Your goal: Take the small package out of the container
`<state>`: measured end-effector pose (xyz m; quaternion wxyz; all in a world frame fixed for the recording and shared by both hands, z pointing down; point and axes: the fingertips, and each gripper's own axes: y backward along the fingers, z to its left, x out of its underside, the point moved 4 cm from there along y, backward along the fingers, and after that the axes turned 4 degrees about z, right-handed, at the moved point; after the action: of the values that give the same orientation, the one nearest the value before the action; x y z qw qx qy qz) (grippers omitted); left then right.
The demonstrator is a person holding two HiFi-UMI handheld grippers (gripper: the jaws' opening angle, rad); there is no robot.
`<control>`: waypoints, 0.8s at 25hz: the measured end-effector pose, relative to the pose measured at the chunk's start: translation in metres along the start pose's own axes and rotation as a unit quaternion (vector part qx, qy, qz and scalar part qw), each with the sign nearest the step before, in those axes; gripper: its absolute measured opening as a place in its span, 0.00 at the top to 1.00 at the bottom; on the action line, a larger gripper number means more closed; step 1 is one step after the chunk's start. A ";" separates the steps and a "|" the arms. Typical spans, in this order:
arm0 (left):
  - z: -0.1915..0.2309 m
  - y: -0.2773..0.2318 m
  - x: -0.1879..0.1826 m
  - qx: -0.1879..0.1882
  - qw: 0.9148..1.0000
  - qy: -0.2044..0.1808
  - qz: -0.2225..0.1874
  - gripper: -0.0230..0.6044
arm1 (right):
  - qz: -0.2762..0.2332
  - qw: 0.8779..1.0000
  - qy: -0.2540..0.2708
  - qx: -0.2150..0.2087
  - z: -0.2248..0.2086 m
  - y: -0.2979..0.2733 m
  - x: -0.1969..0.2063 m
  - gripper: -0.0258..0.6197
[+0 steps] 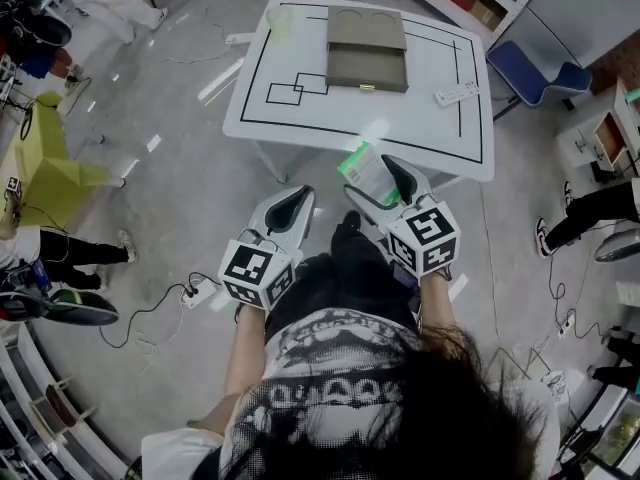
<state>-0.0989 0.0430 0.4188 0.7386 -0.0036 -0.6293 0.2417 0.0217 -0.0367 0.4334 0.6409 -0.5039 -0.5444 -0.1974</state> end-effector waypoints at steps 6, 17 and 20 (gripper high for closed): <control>-0.009 0.006 0.000 0.004 1.000 0.002 -0.006 0.96 | 0.003 1.000 0.006 -0.001 0.011 0.013 0.000 0.38; -0.032 -0.009 -0.011 0.004 1.000 -0.004 -0.020 0.96 | -0.006 1.000 0.011 -0.012 0.003 0.034 0.001 0.38; -0.045 -0.012 -0.014 0.001 1.000 -0.004 -0.023 0.96 | -0.006 1.000 0.013 -0.018 -0.003 0.043 0.002 0.38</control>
<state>-0.0538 0.0404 0.4004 0.7412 0.0129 -0.6323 0.2251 0.0583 -0.0208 0.4170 0.6377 -0.5092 -0.5353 -0.2180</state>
